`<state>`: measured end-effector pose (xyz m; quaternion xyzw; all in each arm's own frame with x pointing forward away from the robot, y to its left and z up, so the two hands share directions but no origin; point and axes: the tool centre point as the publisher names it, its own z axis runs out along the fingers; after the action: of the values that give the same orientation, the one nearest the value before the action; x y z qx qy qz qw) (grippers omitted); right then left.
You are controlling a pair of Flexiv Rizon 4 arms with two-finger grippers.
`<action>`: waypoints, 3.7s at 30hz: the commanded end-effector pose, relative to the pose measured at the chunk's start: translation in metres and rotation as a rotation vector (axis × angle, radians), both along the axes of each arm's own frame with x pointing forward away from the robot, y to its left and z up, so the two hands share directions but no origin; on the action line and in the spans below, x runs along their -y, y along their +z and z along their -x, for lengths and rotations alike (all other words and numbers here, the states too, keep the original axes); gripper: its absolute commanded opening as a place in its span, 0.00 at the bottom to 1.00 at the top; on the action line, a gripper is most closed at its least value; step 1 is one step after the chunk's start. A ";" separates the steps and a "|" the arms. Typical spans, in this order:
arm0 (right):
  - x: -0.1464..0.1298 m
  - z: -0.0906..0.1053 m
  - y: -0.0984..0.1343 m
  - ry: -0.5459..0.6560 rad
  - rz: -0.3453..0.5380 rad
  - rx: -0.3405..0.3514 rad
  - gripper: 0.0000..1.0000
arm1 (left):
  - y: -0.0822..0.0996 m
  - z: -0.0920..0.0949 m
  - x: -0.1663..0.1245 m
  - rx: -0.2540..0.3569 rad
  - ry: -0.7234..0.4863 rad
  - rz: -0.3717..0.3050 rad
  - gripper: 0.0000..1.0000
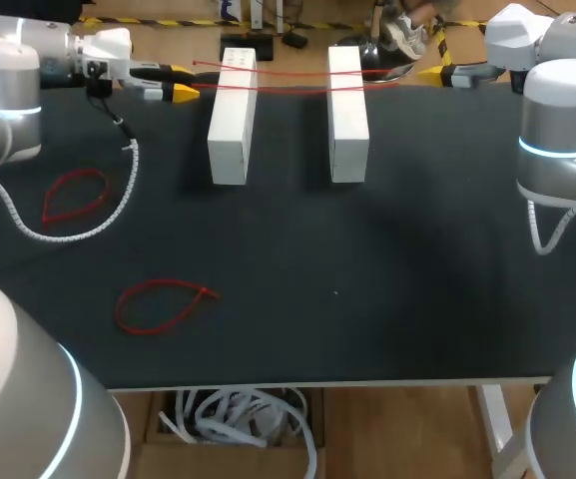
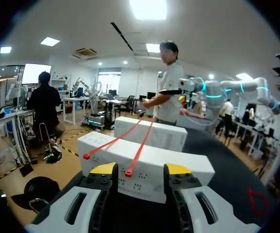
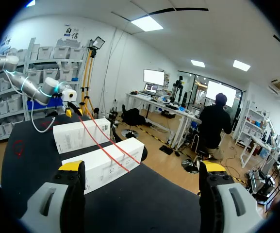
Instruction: Grab the tape and strap the tape.
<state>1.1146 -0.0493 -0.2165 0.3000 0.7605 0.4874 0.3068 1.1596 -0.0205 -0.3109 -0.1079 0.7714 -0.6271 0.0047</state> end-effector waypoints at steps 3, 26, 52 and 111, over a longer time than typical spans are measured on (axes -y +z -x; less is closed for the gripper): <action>0.000 0.000 0.000 0.000 0.000 0.000 1.00 | -0.007 -0.005 0.000 -0.017 -0.054 0.021 0.40; 0.000 0.000 0.000 0.000 0.000 0.000 1.00 | -0.008 -0.008 0.001 -0.015 -0.060 0.028 0.29; 0.000 0.000 0.000 0.000 0.000 0.000 1.00 | -0.007 -0.005 0.001 -0.008 -0.061 0.031 0.19; 0.000 0.000 0.000 0.000 0.000 0.000 1.00 | 0.095 0.053 0.043 0.091 -0.062 0.198 0.00</action>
<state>1.1146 -0.0493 -0.2165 0.3000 0.7605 0.4874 0.3067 1.1184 -0.0588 -0.2256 -0.0208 0.6988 -0.7145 -0.0291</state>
